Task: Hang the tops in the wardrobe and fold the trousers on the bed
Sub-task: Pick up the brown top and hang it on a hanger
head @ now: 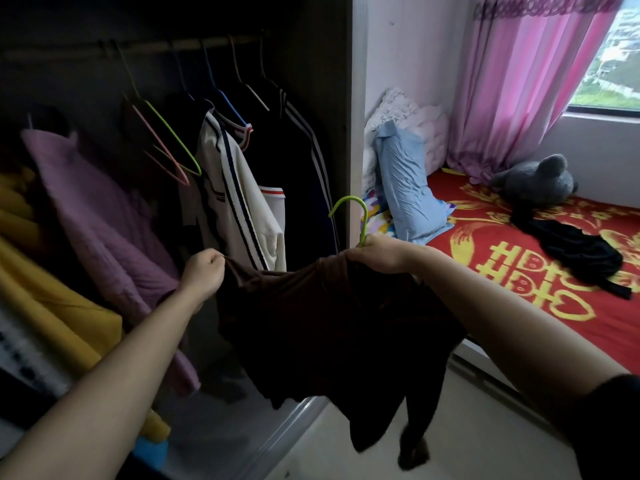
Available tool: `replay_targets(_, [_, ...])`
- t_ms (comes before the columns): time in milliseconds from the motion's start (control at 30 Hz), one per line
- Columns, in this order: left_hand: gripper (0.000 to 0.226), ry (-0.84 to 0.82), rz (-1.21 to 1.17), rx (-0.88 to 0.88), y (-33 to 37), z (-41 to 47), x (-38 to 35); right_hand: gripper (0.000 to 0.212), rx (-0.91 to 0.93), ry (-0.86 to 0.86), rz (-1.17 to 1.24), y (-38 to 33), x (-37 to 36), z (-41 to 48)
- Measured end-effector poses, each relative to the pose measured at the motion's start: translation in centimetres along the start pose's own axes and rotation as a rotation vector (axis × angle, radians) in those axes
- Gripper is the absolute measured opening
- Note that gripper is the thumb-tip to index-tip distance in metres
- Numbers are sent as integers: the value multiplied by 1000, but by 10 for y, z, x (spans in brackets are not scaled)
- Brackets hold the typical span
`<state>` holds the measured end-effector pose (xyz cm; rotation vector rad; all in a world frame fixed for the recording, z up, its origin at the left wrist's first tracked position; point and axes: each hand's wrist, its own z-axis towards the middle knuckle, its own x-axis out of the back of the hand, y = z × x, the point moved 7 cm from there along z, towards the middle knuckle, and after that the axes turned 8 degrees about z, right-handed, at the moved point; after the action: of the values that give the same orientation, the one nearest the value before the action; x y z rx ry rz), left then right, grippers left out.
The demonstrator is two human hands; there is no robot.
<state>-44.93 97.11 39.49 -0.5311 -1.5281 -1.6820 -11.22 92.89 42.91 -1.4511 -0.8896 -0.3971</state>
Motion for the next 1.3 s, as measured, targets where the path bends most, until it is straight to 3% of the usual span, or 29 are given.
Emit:
replay_targets(133, [16, -95, 145, -68, 6, -8, -9, 46, 0, -6, 76, -6, 2, 5])
replay_targets(300, [25, -329, -314, -245, 62, -34, -20, 65, -5, 18, 211, -18, 11, 7])
replay_targets(367, [37, -467, -264, -339, 84, -47, -30, 60, -38, -33, 241, -18, 9, 7])
replay_targets(433, [31, -539, -163, -410, 97, -56, -44, 54, -37, -89, 296, -19, 7, 3])
replay_targets(533, [11, -460, -306, -412, 101, -57, -47, 51, 50, -26, 346, -14, 22, -4])
replay_targets(667, [20, -384, -491, -340, 89, -50, -35, 32, 59, 121, 340, 20, 57, -22])
replay_targets(800, [17, -351, -542, -296, 84, -37, -22, 42, -20, 132, 97, 54, 67, -35])
replay_targets(900, [18, -315, -603, -285, 86, -25, -4, 30, 145, 234, -110, 44, 73, -37])
replay_targets(1033, [19, -160, -753, -160, 71, -5, 27, 33, 309, 485, -267, 12, 81, -41])
replay_targets(1133, [20, -38, -612, -119, 54, 8, 47, 27, 408, 646, -285, -23, 79, -42])
replay_targets(1300, [16, 72, -344, -278, 33, 16, 78, 26, 461, 765, -263, -69, 77, -26])
